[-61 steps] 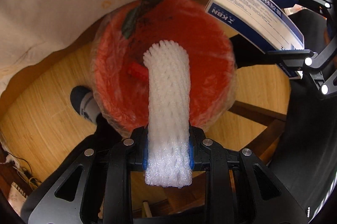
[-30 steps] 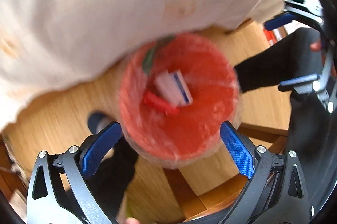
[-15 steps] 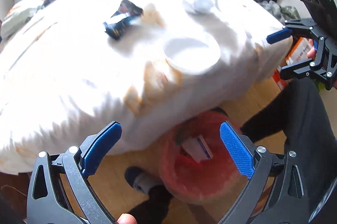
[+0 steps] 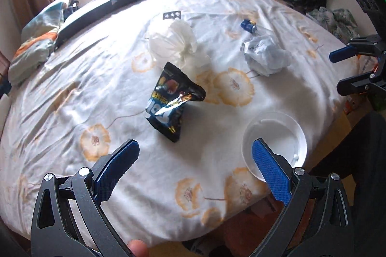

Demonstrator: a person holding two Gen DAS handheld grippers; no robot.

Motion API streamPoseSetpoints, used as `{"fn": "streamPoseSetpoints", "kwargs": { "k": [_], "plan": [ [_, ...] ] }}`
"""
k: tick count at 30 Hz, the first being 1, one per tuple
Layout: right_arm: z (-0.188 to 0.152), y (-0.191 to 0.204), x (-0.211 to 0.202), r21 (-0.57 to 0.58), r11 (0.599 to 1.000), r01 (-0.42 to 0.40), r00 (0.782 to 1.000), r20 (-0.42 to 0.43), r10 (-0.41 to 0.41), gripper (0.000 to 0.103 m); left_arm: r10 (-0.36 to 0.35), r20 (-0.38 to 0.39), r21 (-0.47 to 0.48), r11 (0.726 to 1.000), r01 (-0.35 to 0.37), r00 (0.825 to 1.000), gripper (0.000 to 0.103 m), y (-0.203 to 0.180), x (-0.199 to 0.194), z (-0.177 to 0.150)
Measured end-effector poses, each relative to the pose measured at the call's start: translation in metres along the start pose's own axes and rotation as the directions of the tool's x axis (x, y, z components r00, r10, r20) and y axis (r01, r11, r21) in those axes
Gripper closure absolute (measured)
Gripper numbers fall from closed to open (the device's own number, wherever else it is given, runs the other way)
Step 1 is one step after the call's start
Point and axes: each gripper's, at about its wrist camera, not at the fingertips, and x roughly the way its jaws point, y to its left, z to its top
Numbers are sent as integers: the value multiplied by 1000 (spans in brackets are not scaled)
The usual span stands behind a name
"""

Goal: Collect trash

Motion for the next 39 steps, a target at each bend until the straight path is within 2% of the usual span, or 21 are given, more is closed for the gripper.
{"fn": "streamPoseSetpoints", "kwargs": {
  "k": [8,18,19,20,21,24,26,27,30,31,32,33,35,39],
  "plan": [
    [22,-5,19,20,999,28,999,19,-29,5,-10,-1,9,1000,10,1000,6,13,46,28],
    [48,-12,53,44,997,69,998,10,-70,5,-27,-55,55,998,30,998,7,17,93,44],
    [51,-13,57,48,996,76,997,9,-77,5,-33,-65,46,998,36,997,11,19,96,45],
    [54,-15,61,52,995,80,997,6,-80,5,-39,-74,34,999,41,997,21,21,99,45],
    [56,-16,65,56,995,78,997,4,-79,5,-52,-78,25,998,54,996,27,22,101,44],
    [61,-18,76,62,995,79,997,-5,-79,5,-73,-70,8,997,73,995,35,24,99,41],
    [64,-17,81,58,995,80,997,-5,-80,5,-77,-52,1,997,77,996,59,25,93,40],
    [65,-16,83,55,995,82,997,-5,-81,5,-76,-46,-5,997,76,996,64,26,90,40],
    [68,-15,89,56,996,71,997,-3,-71,5,-96,-36,-15,995,96,995,67,26,82,38],
    [69,-16,90,62,997,56,998,-1,-56,10,-89,-28,-8,996,89,996,68,25,78,37],
    [70,-18,91,70,997,38,999,-1,-38,32,-93,-21,-11,996,93,995,69,24,74,36],
    [70,-20,91,76,996,40,999,-2,-40,42,-102,-11,-20,995,102,995,69,24,70,35],
    [70,-22,90,86,996,18,1000,-1,-18,47,-108,17,-34,994,108,994,70,24,57,34],
    [67,-20,81,69,998,7,1000,19,-8,51,-134,64,-66,988,138,989,70,23,31,30]
  ]
}}
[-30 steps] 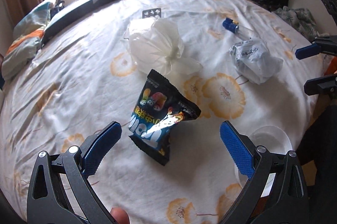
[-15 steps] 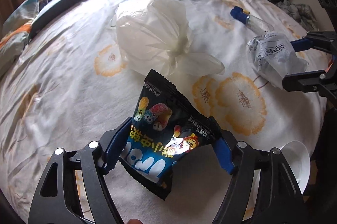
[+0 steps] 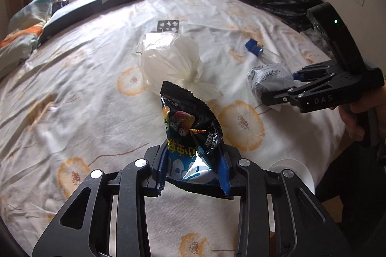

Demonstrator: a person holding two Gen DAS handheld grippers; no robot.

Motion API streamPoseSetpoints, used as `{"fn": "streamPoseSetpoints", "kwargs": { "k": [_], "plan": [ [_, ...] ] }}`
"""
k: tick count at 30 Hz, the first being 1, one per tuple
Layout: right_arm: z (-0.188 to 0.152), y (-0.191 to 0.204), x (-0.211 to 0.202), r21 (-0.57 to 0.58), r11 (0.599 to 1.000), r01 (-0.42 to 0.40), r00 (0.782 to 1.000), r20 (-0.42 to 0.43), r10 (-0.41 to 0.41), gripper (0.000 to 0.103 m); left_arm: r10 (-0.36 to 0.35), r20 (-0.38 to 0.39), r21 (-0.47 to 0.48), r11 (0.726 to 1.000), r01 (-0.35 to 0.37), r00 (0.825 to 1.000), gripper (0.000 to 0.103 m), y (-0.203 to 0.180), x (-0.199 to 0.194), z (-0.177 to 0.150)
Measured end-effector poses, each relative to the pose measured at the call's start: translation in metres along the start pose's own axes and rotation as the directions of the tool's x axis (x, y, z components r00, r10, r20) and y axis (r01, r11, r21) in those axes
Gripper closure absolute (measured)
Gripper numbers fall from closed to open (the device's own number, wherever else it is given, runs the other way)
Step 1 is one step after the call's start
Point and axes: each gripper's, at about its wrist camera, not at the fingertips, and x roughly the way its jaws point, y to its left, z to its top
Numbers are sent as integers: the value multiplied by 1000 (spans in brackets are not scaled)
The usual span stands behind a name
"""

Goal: Collect trash

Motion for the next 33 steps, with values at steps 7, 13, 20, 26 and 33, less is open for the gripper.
{"fn": "streamPoseSetpoints", "kwargs": {
  "k": [7,13,20,26,33],
  "plan": [
    [-6,16,-61,-47,998,-36,993,113,41,52,-27,44,-57,998,29,999,70,-9,-45,-9],
    [-20,42,-135,-141,989,-51,969,231,83,52,-26,76,-88,996,33,997,70,-19,-89,-20],
    [-54,71,-212,-240,969,-60,935,328,139,52,-64,142,-106,991,79,988,70,-43,-150,-34],
    [-87,87,-257,-302,949,-89,911,361,200,52,-90,174,-119,987,112,981,70,-59,-187,-55],
    [-130,100,-265,-357,930,-89,916,338,217,52,-115,144,-128,983,134,983,70,-76,-201,-92]
  ]
}}
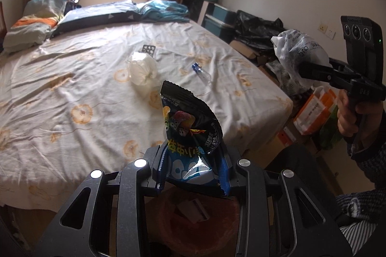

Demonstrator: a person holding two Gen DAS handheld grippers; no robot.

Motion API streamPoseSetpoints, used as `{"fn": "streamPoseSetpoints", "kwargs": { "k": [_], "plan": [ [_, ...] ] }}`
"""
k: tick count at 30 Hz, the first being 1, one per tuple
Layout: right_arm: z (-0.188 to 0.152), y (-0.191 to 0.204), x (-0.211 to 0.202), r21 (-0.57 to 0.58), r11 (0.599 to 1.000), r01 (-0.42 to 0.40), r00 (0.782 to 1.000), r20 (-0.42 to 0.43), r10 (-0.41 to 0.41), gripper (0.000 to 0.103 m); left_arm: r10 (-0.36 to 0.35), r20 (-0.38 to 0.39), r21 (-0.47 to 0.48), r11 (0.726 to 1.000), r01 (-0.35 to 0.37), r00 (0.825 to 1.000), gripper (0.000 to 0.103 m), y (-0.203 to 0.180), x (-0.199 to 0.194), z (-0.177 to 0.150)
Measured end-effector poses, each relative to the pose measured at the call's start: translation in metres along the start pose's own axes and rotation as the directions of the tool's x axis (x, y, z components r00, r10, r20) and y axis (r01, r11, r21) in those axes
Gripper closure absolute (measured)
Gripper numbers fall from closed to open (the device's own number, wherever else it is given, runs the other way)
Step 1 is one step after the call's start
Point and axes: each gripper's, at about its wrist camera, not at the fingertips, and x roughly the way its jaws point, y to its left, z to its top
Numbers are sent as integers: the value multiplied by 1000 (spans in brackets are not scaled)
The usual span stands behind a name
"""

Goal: Collect trash

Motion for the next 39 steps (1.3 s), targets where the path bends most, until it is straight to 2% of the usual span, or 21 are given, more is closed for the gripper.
{"fn": "streamPoseSetpoints", "kwargs": {
  "k": [9,19,26,29,35,39],
  "plan": [
    [-52,12,17,-7,999,-37,994,-107,36,52,-37,-74,-81,996,31,997,70,-5,13,-53],
    [-101,25,52,-42,993,-107,956,-277,91,52,-56,-218,-115,993,32,974,70,-6,48,-100],
    [-133,21,85,-33,992,-123,917,-387,101,52,-72,-339,-134,991,28,938,70,-6,81,-131],
    [-147,17,101,-35,992,-122,896,-435,95,52,-84,-391,-150,988,27,917,70,-5,98,-143],
    [-173,10,130,-40,991,-131,844,-528,90,52,-87,-493,-157,988,10,866,70,-6,132,-166],
    [-187,8,146,-47,989,-143,809,-581,89,52,-126,-548,-192,981,22,827,70,-7,150,-182]
  ]
}}
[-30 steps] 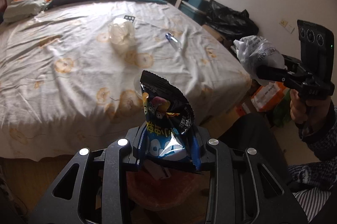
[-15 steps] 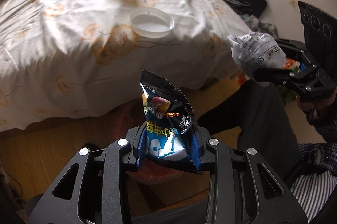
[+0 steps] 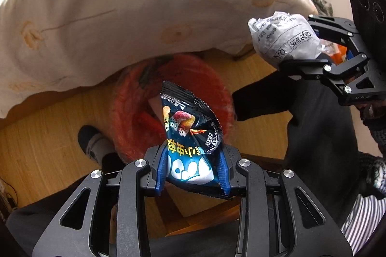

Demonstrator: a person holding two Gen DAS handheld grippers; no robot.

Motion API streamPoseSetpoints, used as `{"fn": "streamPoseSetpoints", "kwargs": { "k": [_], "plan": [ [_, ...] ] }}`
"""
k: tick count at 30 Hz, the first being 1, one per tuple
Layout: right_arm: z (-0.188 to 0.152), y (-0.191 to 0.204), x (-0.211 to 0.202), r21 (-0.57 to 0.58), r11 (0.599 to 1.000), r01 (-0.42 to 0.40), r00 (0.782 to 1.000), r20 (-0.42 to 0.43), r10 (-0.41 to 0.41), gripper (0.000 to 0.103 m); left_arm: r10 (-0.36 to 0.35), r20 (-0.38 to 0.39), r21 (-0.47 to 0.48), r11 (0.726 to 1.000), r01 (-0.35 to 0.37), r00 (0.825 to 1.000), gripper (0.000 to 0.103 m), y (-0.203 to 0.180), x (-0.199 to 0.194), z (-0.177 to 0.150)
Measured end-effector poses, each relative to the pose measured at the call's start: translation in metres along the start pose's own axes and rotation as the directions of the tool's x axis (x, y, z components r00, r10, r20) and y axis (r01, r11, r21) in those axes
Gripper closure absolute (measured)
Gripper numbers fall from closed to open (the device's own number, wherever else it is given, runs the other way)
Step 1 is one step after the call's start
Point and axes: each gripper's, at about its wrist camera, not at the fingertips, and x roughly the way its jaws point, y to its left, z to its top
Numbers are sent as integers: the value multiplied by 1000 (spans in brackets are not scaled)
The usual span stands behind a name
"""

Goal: Collect trash

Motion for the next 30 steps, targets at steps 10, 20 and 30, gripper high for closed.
{"fn": "streamPoseSetpoints", "kwargs": {
  "k": [10,20,30],
  "plan": [
    [-3,-4,52,-28,999,-19,989,-148,15,52,-15,-113,-44,999,10,993,70,14,47,-4],
    [-2,-12,93,-37,999,-35,968,-250,24,52,-15,-190,-78,997,0,982,70,30,80,-2],
    [-9,-12,117,-38,996,-82,947,-316,65,42,-13,-212,-94,996,-7,977,22,36,92,-5]
  ]
}}
